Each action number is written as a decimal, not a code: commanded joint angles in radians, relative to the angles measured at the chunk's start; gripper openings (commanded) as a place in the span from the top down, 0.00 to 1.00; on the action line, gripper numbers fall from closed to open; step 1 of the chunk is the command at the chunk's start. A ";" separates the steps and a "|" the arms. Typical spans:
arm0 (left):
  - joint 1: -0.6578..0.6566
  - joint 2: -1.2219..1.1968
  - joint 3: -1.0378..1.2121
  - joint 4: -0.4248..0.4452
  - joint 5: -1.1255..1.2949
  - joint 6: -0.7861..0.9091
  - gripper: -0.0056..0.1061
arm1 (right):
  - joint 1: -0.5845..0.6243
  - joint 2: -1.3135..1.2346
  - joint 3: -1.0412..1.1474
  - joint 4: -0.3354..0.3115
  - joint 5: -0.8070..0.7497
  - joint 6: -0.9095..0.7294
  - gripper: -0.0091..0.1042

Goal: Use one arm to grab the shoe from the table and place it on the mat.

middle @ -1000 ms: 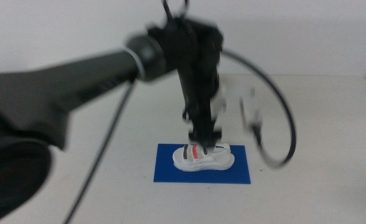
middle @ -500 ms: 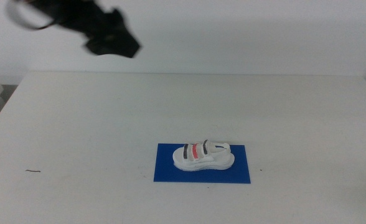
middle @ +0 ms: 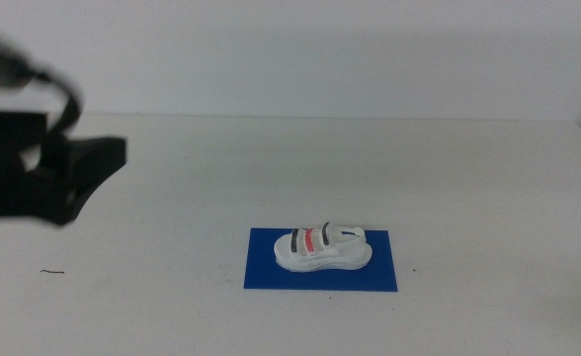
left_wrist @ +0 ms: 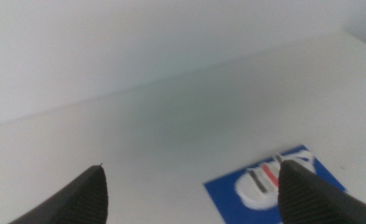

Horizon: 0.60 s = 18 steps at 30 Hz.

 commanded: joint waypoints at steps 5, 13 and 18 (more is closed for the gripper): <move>-0.001 -0.266 0.194 -0.023 -0.212 0.000 0.11 | 0.002 -0.005 0.002 -0.009 -0.009 -0.004 0.22; -0.001 -0.448 0.334 0.124 -0.301 -0.186 0.11 | 0.002 -0.005 0.002 -0.009 -0.009 -0.004 0.22; -0.001 -0.576 0.455 0.613 -0.344 -0.730 0.11 | 0.002 -0.005 0.002 -0.009 -0.009 -0.004 0.22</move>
